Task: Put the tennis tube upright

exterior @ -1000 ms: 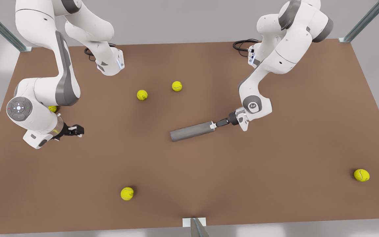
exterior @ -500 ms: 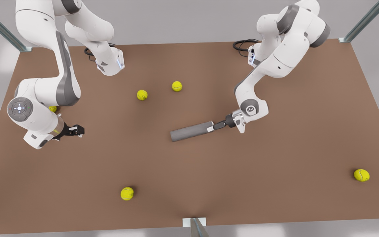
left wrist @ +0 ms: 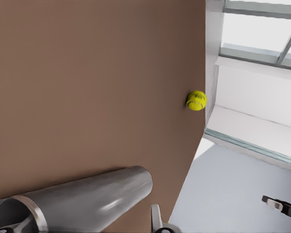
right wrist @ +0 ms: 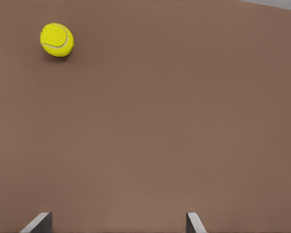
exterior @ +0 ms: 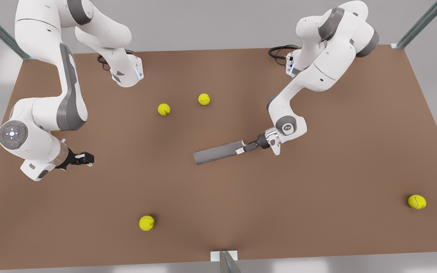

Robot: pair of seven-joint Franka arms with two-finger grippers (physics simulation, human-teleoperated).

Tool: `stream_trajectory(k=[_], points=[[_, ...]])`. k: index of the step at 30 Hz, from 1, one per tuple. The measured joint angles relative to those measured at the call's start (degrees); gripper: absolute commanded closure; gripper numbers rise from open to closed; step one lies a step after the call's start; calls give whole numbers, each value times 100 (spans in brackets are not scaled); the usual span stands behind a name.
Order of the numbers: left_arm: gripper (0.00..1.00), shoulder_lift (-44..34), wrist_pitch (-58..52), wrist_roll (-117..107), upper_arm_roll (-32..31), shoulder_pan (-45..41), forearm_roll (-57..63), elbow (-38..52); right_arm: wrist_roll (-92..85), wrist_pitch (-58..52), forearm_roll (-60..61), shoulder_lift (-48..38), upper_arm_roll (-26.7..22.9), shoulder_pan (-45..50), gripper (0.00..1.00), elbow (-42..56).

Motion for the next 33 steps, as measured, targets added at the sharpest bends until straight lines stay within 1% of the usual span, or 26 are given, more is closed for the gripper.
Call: stream_trajectory(k=[1,2,3,9,11,13,14,16,18,24,27,33], points=[[23,0,-1,-8,-8,8,-12,0,0,0,0,9,0,3,0,0],[33,-5,-1,-9,-8,13,-23,0,-5,-10,0,38,0,3,0,0],[39,-26,-1,-3,-17,13,-34,0,-18,-17,0,44,0,19,0,0],[44,-61,-58,-9,-104,30,-182,105,-26,-26,0,103,0,28,0,0],[51,-70,-54,-9,-171,97,-234,139,-26,-35,0,106,0,29,0,-3],[54,-70,-53,-9,-241,154,-267,187,-26,-35,0,106,0,37,0,-8],[58,-62,-54,-9,-246,154,-277,208,-26,-35,0,114,0,46,0,-9],[60,-62,-53,-9,-246,147,-292,261,-26,-35,0,115,8,51,0,-9],[65,-61,-53,-9,-255,150,-300,305,-26,-35,0,115,0,48,0,-9],[66,-26,-19,0,-272,66,-327,434,-35,-105,0,159,0,55,0,-5],[78,-26,-1,0,-299,71,-362,457,-35,-105,0,159,0,55,0,0],[79,-14,23,6,-299,66,-372,465,-44,-167,0,158,0,55,0,0]])
